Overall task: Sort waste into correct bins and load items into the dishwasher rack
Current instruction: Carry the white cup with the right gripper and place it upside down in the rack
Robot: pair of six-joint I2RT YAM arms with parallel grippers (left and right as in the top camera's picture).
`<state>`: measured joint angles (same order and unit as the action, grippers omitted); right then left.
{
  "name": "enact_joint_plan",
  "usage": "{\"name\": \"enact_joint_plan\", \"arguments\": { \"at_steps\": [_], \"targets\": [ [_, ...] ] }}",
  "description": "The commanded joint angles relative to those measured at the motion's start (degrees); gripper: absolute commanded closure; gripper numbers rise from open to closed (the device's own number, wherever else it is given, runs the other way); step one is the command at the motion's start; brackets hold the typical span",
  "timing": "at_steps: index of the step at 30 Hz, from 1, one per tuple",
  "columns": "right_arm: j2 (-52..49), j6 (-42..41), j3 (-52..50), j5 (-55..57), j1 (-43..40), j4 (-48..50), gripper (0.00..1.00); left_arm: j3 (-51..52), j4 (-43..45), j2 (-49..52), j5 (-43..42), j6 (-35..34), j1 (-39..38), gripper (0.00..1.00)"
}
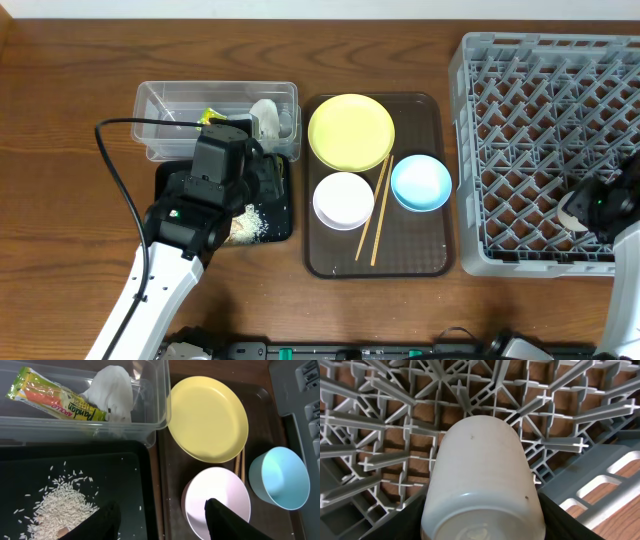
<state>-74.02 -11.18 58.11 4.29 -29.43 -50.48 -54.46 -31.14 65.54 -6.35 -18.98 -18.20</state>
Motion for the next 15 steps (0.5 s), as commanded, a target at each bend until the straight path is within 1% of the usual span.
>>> {"name": "enact_joint_plan", "arguments": {
  "at_steps": [1,5,10,15],
  "targets": [
    [-1.46,-1.03,1.16,1.49,-2.10,0.15,0.99,-0.74,-0.20,-0.07,0.85,1.14,0.13,0.43],
    [-2.01,-1.03,1.25,0.26,-2.67,0.74,0.99,-0.74,-0.48,-0.07,0.85,1.14,0.13,0.42],
    [0.17,-1.01,4.59,-5.99,-2.97,0.24,0.99,-0.74,-1.25,-0.07,0.85,1.14,0.13,0.43],
    [1.44,-0.96,7.15,-5.35,-3.21,-0.92,0.99,-0.74,-1.38,-0.07,0.85,1.14,0.13,0.43]
  ]
}}
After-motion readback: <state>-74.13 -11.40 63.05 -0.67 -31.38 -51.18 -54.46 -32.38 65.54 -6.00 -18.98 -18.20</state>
